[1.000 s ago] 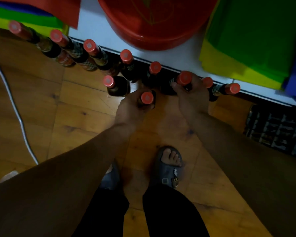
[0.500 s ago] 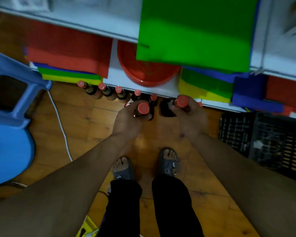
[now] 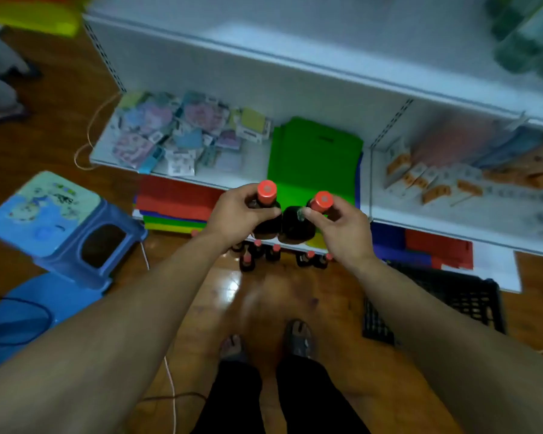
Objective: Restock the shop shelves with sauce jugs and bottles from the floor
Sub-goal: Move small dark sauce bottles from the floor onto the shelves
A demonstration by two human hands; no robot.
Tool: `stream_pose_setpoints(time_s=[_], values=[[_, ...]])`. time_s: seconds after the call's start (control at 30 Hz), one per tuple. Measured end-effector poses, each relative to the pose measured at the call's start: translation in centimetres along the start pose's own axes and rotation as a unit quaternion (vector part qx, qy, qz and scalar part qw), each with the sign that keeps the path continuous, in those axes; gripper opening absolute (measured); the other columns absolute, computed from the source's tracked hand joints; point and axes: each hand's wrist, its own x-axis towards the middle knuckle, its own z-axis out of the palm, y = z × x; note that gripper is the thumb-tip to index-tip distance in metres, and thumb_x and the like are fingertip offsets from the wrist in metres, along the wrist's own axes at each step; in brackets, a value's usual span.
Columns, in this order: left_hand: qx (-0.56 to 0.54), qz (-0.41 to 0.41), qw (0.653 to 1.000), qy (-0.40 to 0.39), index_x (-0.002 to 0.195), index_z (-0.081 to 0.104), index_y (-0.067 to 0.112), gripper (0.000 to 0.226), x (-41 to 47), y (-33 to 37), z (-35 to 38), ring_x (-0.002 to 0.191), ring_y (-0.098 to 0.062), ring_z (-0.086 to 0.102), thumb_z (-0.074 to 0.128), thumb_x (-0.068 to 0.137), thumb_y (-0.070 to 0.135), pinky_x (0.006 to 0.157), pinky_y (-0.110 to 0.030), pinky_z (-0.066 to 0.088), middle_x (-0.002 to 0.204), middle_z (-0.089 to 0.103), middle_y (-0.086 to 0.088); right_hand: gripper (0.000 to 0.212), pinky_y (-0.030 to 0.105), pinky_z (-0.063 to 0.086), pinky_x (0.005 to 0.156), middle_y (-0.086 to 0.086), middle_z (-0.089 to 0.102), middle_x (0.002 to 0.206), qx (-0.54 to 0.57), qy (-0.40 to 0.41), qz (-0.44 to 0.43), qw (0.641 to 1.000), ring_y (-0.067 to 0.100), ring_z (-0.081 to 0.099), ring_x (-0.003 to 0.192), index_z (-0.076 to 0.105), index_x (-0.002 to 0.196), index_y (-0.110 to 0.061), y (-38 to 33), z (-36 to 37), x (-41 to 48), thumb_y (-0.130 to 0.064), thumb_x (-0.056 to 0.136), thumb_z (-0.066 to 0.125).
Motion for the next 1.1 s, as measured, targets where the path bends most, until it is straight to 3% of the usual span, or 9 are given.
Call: stream_pose_setpoints(time_s=[0.07, 0.13, 0.3, 0.43, 0.53, 0.63, 0.83, 1.0, 1.1], values=[[-0.001, 0.015, 1.000, -0.007, 0.112, 0.070, 0.013, 0.041, -0.6, 3.5, -1.8, 0.103, -0.016, 0.064, 0.081, 0.073, 0.015, 0.095, -0.031, 0.049, 0.108, 0.071, -0.003, 0.016, 0.026, 0.047, 0.077, -0.007, 0.068, 0.087, -0.013, 0.010, -0.031, 0.999, 0.014, 0.063, 0.088, 0.070, 0.091, -0.024, -3.4, -1.7, -0.3, -0.035, 0.080, 0.074], [-0.008, 0.037, 0.999, -0.018, 0.106, 0.071, 0.016, 0.039, -1.2, 7.1, -3.4, 0.103, -0.018, 0.065, 0.083, 0.070, 0.014, 0.100, -0.036, 0.048, 0.106, 0.072, -0.004, 0.017, 0.024, 0.046, 0.074, -0.007, 0.069, 0.086, -0.022, 0.021, -0.058, 0.998, 0.012, 0.062, 0.084, 0.070, 0.091, -0.026, -6.5, -3.4, -0.6, -0.038, 0.080, 0.074], [-0.025, 0.092, 0.995, -0.043, 0.087, 0.071, 0.015, 0.022, -2.2, 15.5, -7.0, 0.072, -0.007, 0.062, 0.079, 0.072, 0.002, 0.086, -0.030, 0.051, 0.081, 0.069, -0.003, 0.019, 0.035, 0.052, 0.077, -0.003, 0.070, 0.078, -0.012, 0.079, -0.106, 0.991, 0.016, 0.065, 0.078, 0.071, 0.084, -0.024, -13.0, -6.9, -0.6, -0.042, 0.077, 0.075], [-0.017, 0.141, 0.988, -0.052, 0.091, 0.072, 0.007, 0.019, -2.2, 21.2, -8.7, 0.078, -0.013, 0.064, 0.077, 0.073, 0.002, 0.087, -0.029, 0.051, 0.081, 0.070, -0.005, 0.025, 0.039, 0.054, 0.081, 0.000, 0.073, 0.083, -0.013, 0.110, -0.132, 0.985, 0.020, 0.067, 0.082, 0.074, 0.090, -0.020, -17.2, -9.4, -0.1, -0.041, 0.077, 0.075], [0.002, 0.159, 0.985, -0.063, 0.087, 0.073, 0.014, 0.015, -1.3, 24.7, -9.4, 0.071, -0.005, 0.065, 0.078, 0.074, 0.006, 0.079, -0.020, 0.051, 0.077, 0.072, 0.004, 0.031, 0.039, 0.055, 0.080, -0.003, 0.073, 0.079, -0.008, 0.144, -0.143, 0.979, 0.017, 0.068, 0.080, 0.074, 0.087, -0.021, -19.4, -11.0, 1.0, -0.049, 0.073, 0.074], [0.010, 0.155, 0.986, -0.062, 0.090, 0.073, 0.016, 0.016, 0.2, 27.2, -9.3, 0.075, -0.007, 0.064, 0.077, 0.076, 0.010, 0.076, -0.021, 0.047, 0.084, 0.072, 0.001, 0.030, 0.038, 0.055, 0.079, -0.004, 0.073, 0.080, 0.003, 0.162, -0.149, 0.975, 0.015, 0.068, 0.079, 0.074, 0.086, -0.022, -21.1, -12.4, 2.7, -0.049, 0.072, 0.075], [0.015, 0.142, 0.989, -0.024, 0.101, 0.073, 0.013, 0.022, 4.6, 30.5, -8.5, 0.097, -0.021, 0.066, 0.076, 0.079, 0.017, 0.092, -0.035, 0.049, 0.101, 0.072, -0.007, 0.026, 0.037, 0.055, 0.082, -0.006, 0.074, 0.084, 0.007, 0.170, -0.151, 0.974, 0.013, 0.068, 0.084, 0.075, 0.089, -0.027, -22.4, -15.8, 7.7, -0.049, 0.074, 0.074], [0.008, 0.137, 0.990, 0.004, 0.105, 0.071, 0.011, 0.025, 9.1, 32.8, -7.5, 0.085, -0.013, 0.064, 0.074, 0.081, 0.017, 0.076, -0.024, 0.047, 0.095, 0.070, -0.001, 0.019, 0.035, 0.052, 0.075, -0.001, 0.072, 0.080, 0.011, 0.191, -0.152, 0.970, 0.019, 0.067, 0.080, 0.070, 0.080, -0.026, -22.7, -18.8, 13.7, -0.044, 0.077, 0.074], [0.009, 0.132, 0.990, 0.045, 0.103, 0.070, 0.016, 0.024, 12.4, 33.9, -6.9, 0.083, -0.012, 0.062, 0.075, 0.080, 0.020, 0.073, -0.025, 0.046, 0.098, 0.069, -0.001, 0.022, 0.032, 0.048, 0.066, -0.005, 0.066, 0.069, 0.018, 0.210, -0.144, 0.967, 0.021, 0.064, 0.075, 0.063, 0.068, -0.027, -22.5, -20.4, 17.7, -0.045, 0.077, 0.072]])
